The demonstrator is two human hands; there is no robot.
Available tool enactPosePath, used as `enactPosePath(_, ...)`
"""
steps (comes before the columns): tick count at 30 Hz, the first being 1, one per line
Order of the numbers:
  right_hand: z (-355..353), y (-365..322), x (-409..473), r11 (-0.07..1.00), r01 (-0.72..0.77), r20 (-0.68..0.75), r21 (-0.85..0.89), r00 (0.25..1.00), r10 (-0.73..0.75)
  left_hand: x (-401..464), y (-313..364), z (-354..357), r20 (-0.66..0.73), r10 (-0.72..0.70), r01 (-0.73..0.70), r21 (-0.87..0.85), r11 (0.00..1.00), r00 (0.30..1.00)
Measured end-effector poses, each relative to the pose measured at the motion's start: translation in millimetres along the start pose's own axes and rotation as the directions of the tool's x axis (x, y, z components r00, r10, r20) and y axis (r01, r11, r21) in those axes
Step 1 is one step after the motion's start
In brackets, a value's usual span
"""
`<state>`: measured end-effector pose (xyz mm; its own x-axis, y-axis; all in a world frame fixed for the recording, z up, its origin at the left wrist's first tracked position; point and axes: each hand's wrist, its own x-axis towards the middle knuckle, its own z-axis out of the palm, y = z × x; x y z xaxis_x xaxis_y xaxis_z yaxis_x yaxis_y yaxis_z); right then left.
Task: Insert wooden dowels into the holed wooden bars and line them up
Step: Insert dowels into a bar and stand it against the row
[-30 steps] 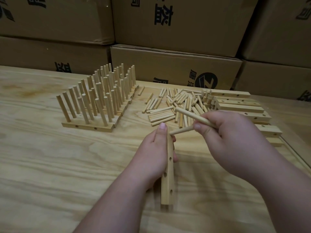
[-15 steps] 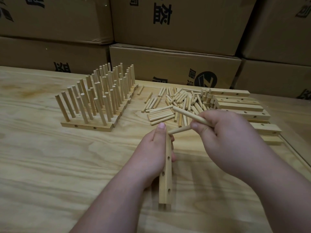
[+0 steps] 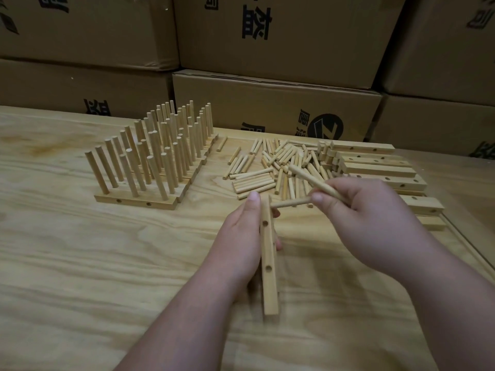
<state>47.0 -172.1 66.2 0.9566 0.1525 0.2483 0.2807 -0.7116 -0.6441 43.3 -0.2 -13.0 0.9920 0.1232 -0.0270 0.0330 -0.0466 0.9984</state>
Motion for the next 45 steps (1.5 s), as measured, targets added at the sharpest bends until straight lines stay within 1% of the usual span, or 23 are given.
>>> enactPosePath(3,0,8,3,0.987,-0.052,-0.151,0.149,0.986,0.075,0,4,2,0.106,0.016,-0.004,-0.112,0.994,0.994)
enactPosePath(5,1,9,4,0.978,-0.065,-0.193,0.196,0.976,0.103,1,5,3,0.114,0.001,0.015,-0.134,0.991,0.994)
enactPosePath(7,5,8,5,0.976,-0.052,-0.185,0.211,0.978,0.092,1,7,2,0.098,-0.038,0.054,-0.164,0.985,0.994)
enactPosePath(8,6,8,5,0.975,-0.046,-0.178,0.219,0.980,0.087,2,9,1,0.090,-0.065,0.083,-0.209,0.974,0.994)
enactPosePath(10,9,7,5,0.966,-0.045,-0.162,0.255,0.983,0.089,4,12,-1,0.081,-0.131,0.152,-0.358,0.921,0.988)
enactPosePath(12,10,7,4,0.958,-0.044,-0.127,0.285,0.988,0.083,5,15,-3,0.092,-0.171,0.194,-0.497,0.846,0.981)
enactPosePath(14,11,7,2,0.955,-0.040,-0.074,0.294,0.995,0.065,6,16,-4,0.113,-0.178,0.211,-0.567,0.797,0.978)
enactPosePath(15,13,7,1,0.956,-0.033,-0.048,0.292,0.998,0.049,6,16,-4,0.118,-0.176,0.212,-0.579,0.787,0.977)
enactPosePath(18,19,9,0,0.981,0.011,0.042,0.196,0.999,-0.020,6,15,-3,0.108,-0.154,0.189,-0.560,0.807,0.982)
enactPosePath(20,21,8,-1,0.992,0.031,0.075,0.125,0.996,-0.041,5,14,-2,0.092,-0.137,0.165,-0.536,0.828,0.986)
enactPosePath(27,21,9,0,0.993,0.106,0.014,0.059,0.994,-0.107,4,11,-1,0.140,-0.101,0.159,-0.501,0.851,0.985)
enactPosePath(31,22,7,-1,0.988,0.152,-0.010,0.020,0.988,-0.152,4,10,0,0.125,-0.093,0.140,-0.458,0.878,0.988)
enactPosePath(34,23,5,-2,0.982,0.188,-0.020,0.017,0.982,-0.187,4,9,1,0.098,-0.078,0.111,-0.396,0.911,0.992)
enactPosePath(37,23,5,-2,0.979,0.203,-0.038,0.017,0.979,-0.203,4,6,0,0.122,-0.051,0.087,-0.314,0.945,0.991)
enactPosePath(39,23,6,-2,0.980,0.197,-0.036,0.012,0.980,-0.196,3,4,-1,0.130,-0.039,0.077,-0.303,0.950,0.991)
enactPosePath(45,21,2,-4,0.969,0.215,-0.014,-0.119,0.976,-0.218,6,-2,0,0.132,0.000,0.035,-0.264,0.964,0.991)
